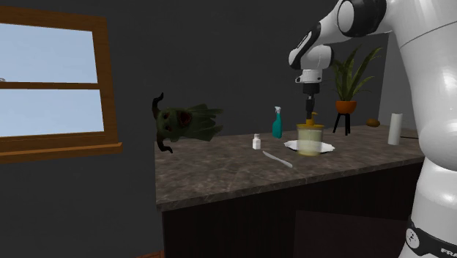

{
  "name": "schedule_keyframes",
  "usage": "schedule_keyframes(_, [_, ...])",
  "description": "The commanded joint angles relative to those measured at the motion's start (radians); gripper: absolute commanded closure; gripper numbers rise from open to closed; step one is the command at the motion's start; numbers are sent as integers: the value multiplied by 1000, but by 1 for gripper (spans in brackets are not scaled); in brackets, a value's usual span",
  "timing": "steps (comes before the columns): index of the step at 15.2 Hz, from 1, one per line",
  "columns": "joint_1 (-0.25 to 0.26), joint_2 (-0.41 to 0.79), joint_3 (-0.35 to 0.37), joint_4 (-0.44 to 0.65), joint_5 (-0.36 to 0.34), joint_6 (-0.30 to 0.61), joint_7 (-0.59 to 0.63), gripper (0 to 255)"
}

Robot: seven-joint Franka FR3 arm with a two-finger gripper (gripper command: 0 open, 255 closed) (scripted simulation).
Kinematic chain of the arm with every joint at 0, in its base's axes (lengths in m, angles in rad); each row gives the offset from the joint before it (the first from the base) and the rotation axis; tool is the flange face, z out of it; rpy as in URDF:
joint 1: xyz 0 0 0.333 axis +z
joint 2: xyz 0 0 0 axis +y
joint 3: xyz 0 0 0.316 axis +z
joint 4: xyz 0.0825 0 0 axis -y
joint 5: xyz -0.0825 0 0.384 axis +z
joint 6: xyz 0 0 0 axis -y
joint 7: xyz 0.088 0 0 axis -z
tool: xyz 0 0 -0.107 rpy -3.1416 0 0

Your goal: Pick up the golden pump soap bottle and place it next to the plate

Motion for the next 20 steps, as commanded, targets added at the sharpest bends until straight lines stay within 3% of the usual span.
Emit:
schedule_keyframes(1, [1,3,2,-24,4,27,-4,255])
schedule_keyframes(4, [0,16,7,-56,14,69,-11,255])
schedule_keyframes(12, [0,16,7,-56,14,69,-11,255])
schedule_keyframes(13, [0,16,7,-55,14,69,-11,0])
schedule_keyframes(18, [0,16,7,-56,14,69,-11,0])
schedule_keyframes(20, [1,-2,0,-10,0,9,-1,0])
